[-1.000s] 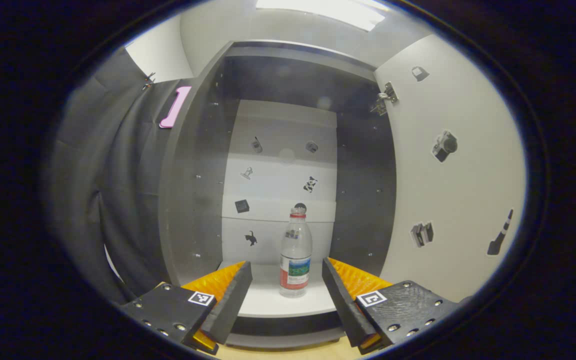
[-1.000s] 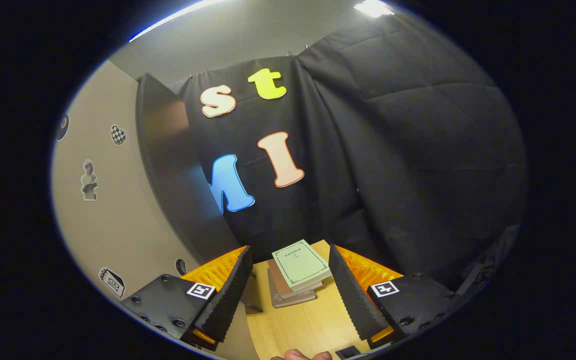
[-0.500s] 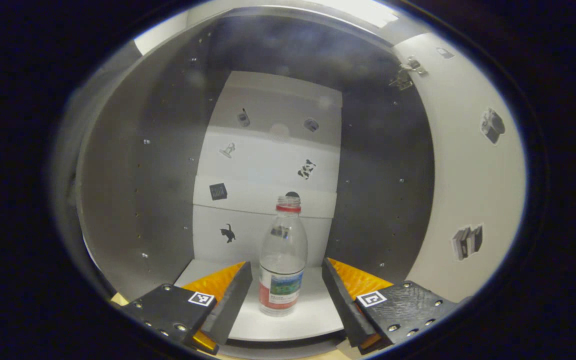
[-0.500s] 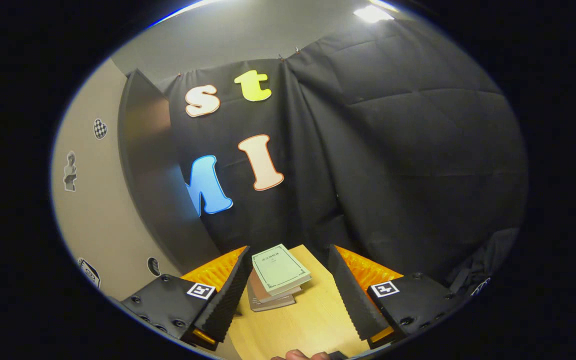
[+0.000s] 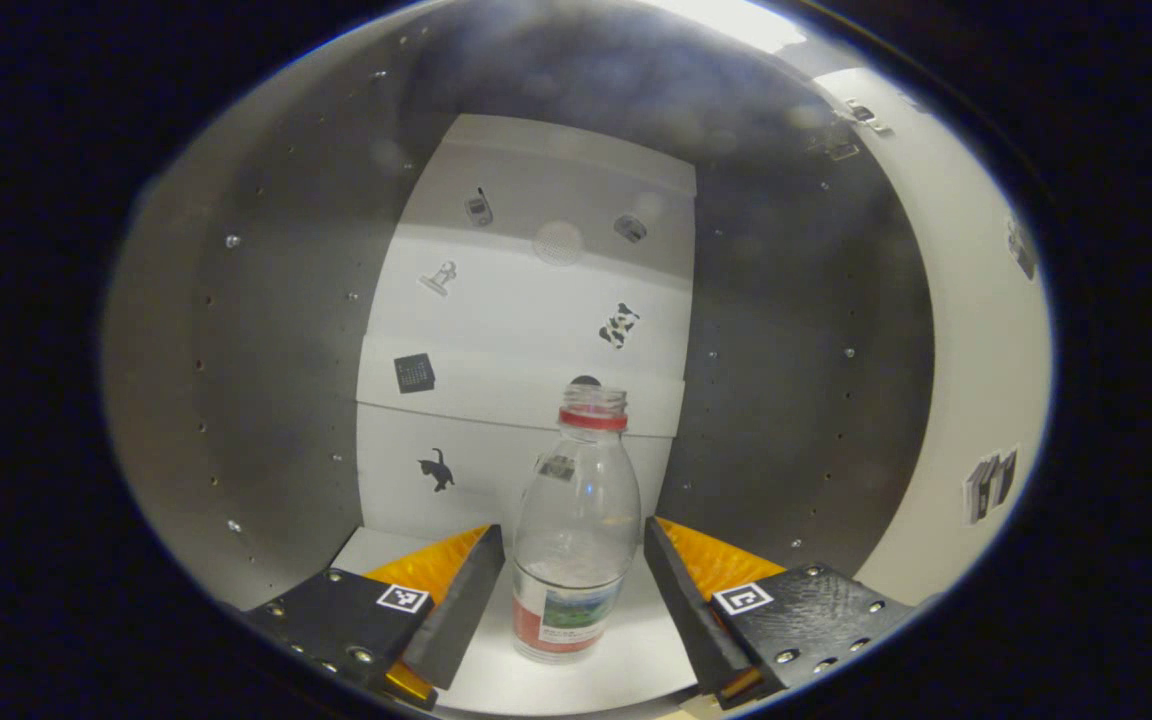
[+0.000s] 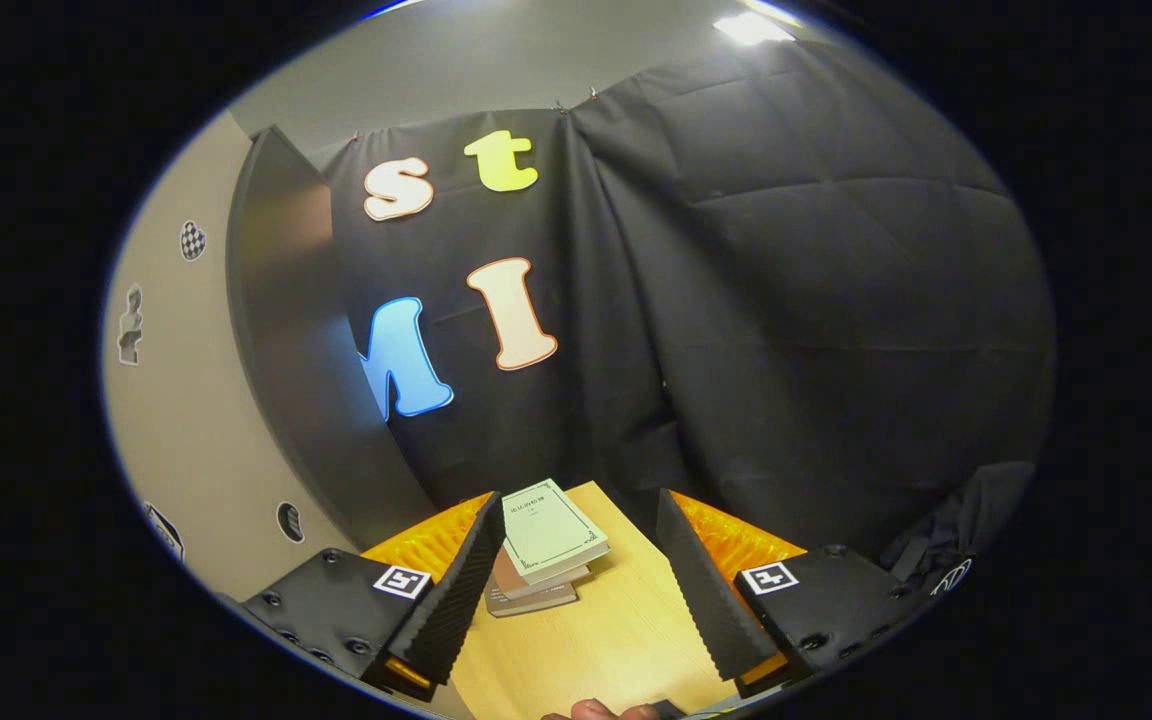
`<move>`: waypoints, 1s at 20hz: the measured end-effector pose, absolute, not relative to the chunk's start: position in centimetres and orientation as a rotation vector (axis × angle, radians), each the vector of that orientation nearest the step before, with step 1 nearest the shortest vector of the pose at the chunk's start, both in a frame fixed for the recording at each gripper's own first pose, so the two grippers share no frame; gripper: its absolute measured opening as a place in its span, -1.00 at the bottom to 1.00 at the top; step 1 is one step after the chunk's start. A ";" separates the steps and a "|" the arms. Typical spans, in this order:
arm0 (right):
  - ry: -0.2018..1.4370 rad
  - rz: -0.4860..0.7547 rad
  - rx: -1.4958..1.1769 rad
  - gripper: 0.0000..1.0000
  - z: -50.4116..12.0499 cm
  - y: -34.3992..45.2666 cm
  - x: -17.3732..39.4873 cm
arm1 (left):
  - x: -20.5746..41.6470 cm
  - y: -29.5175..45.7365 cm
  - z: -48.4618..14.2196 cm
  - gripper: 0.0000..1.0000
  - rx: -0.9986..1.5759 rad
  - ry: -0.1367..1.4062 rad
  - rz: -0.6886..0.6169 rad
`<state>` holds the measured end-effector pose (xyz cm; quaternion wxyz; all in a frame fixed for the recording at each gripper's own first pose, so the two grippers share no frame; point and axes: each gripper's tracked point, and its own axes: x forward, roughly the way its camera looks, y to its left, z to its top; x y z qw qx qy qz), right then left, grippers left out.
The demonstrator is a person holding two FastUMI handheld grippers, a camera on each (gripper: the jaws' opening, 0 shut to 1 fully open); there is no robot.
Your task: Open the cabinet door with the right hand, grasp the bottle in the cabinet with the left hand and place it on the coaster, then close the cabinet door with the right hand.
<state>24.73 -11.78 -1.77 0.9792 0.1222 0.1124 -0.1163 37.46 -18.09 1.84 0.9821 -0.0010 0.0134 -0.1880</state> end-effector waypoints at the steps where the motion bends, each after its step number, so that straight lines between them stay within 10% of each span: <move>1: 0.227 -0.231 0.234 0.94 -1.8 -11.6 24.8 | 37.7 -18.3 1.7 0.75 0.004 0.030 -0.378; 20: 0.223 -0.208 0.203 0.94 -1.7 -10.5 24.8 | 35.3 -17.8 2.5 0.53 0.038 0.043 -0.426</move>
